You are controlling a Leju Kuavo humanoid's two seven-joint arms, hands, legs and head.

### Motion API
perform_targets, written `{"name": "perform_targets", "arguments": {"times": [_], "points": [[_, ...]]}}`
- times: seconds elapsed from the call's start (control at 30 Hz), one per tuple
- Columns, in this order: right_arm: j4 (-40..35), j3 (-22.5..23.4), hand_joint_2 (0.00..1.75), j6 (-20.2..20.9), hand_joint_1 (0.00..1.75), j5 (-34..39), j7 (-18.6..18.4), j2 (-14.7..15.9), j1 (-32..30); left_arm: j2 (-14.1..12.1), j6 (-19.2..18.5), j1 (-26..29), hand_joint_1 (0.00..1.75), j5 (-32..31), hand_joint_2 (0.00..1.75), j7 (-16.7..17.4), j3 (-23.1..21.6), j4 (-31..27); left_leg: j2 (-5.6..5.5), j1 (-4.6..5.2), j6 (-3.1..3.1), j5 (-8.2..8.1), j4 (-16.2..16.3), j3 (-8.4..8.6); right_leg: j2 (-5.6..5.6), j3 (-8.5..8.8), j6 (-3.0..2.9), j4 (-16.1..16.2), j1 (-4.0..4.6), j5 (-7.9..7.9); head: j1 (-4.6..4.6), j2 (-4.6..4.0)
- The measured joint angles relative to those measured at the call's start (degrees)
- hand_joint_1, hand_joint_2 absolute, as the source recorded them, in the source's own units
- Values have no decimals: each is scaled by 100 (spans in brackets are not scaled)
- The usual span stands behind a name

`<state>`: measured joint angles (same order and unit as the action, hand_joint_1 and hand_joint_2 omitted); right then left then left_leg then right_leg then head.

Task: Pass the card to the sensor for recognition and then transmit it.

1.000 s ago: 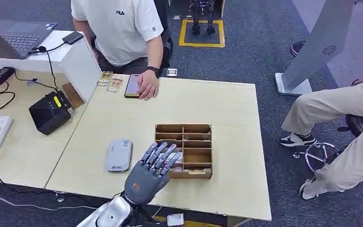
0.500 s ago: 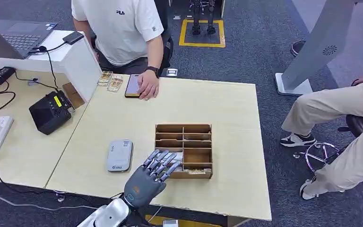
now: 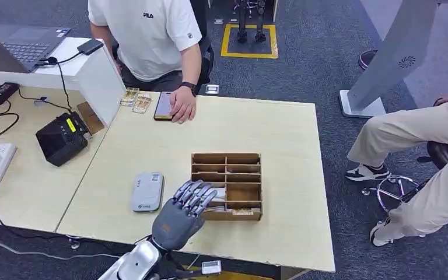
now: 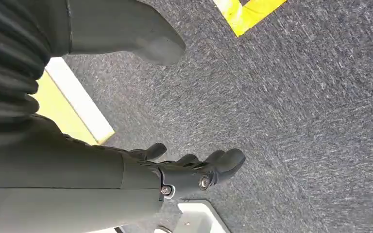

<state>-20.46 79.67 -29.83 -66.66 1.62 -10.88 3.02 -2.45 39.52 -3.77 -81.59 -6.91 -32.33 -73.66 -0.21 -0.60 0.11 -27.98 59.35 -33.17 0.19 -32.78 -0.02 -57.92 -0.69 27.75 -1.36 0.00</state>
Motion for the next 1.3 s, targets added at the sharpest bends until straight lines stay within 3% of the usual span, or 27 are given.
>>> {"name": "perform_targets", "arguments": {"times": [0.03, 0.1, 0.13, 0.17, 0.27, 0.43, 0.5, 0.63, 0.73, 0.8, 0.83, 0.87, 1.03, 1.1, 1.3], "points": [[2, 0, 175, 0, 0, 0, 0, 0, 1, 7, 0, 1, 49, -2, 175, 0, 11, 0, 0, 0, 0, 0, 0, 0, 0, 0, 0, 0, 0, 0, 2, 0], [2, 0, 175, 0, 0, 0, 0, 0, 0, 37, 0, 15, 56, -50, 175, 24, 61, 0, 0, 0, 0, 0, 0, 0, 0, 0, 0, 0, 0, 0, 2, 0], [2, 0, 175, 0, 0, 0, -7, 0, 0, 59, 0, 16, 75, -90, 175, 75, 81, 2, 0, 0, 0, 0, 0, 0, 0, 0, 0, 0, 0, 0, 2, 0], [2, 0, 175, 2, 0, 0, -9, 0, 0, 68, 0, 16, 80, -116, 175, 125, 90, 18, 0, 0, 0, 0, 0, 0, 0, 0, 0, 0, 0, 0, 2, 0], [0, 2, 175, 7, 0, 0, -15, 0, 0, 87, 0, 14, 65, -210, 175, 289, 94, 118, 0, 0, 0, 0, 0, 1, 0, 0, 0, 0, 0, 0, 2, 0], [0, 2, 175, 17, 0, 0, -24, 0, 1, 87, 0, -15, 68, -284, 175, 433, 94, 367, 0, 0, 0, 0, 0, 1, 0, 0, 0, 0, 0, 0, 2, 0], [0, 2, 175, 20, 0, 0, -22, 0, 1, 87, 0, -26, 37, -286, 175, 481, 94, 475, 0, 0, 0, 0, 0, 1, 1, 0, 0, 0, 0, 0, 2, 0], [0, 2, 175, 24, 0, 0, -13, 0, 1, 87, 0, -41, 28, -286, 175, 505, 94, 616, 0, 0, 0, 0, 0, 1, 1, 0, 0, 0, 0, 0, 2, 0], [0, 2, 175, 26, 0, 2, -13, 0, 1, 87, 0, -53, 52, -286, 175, 516, 94, 710, 0, 0, 0, 0, 0, 1, 1, 0, 0, 0, 0, 0, 2, 0], [0, 2, 175, 26, 0, 0, -11, 0, 2, 87, 0, -57, 96, -286, 175, 516, 94, 754, 0, 0, 0, 0, 0, 1, 1, 0, 0, 0, 0, 0, 2, 0], [0, 2, 175, 26, 0, 0, -9, 0, 2, 87, 0, -58, 108, -284, 175, 527, 94, 776, 0, 0, 0, 0, 0, 1, 1, 0, 0, 0, 0, 0, 0, 0], [0, 2, 175, 28, 0, 2, -7, 0, 1, 87, 0, -62, 150, -282, 175, 544, 94, 802, 0, 0, 0, 0, 0, 1, 1, 0, 0, 0, 0, 0, 2, 0], [0, 2, 175, 39, 0, 0, -4, 0, 1, 87, 22, -90, 157, -291, 175, 673, 94, 831, 0, 0, 0, 0, 0, 1, 0, 0, 0, 0, 0, 0, 2, 0], [0, 2, 175, 39, 0, 0, -4, 0, 1, 87, 41, -115, 173, -293, 175, 697, 94, 831, 0, 0, 0, 0, 0, 2, 0, 1, 0, 0, 0, 0, 2, 0], [-2, 2, 175, 39, 0, 0, -7, 0, 1, 87, 70, -154, 175, -332, 175, 831, 94, 835, 0, 0, 0, 0, 0, 4, 1, 1, 0, 0, 0, 0, 2, 0]]}}
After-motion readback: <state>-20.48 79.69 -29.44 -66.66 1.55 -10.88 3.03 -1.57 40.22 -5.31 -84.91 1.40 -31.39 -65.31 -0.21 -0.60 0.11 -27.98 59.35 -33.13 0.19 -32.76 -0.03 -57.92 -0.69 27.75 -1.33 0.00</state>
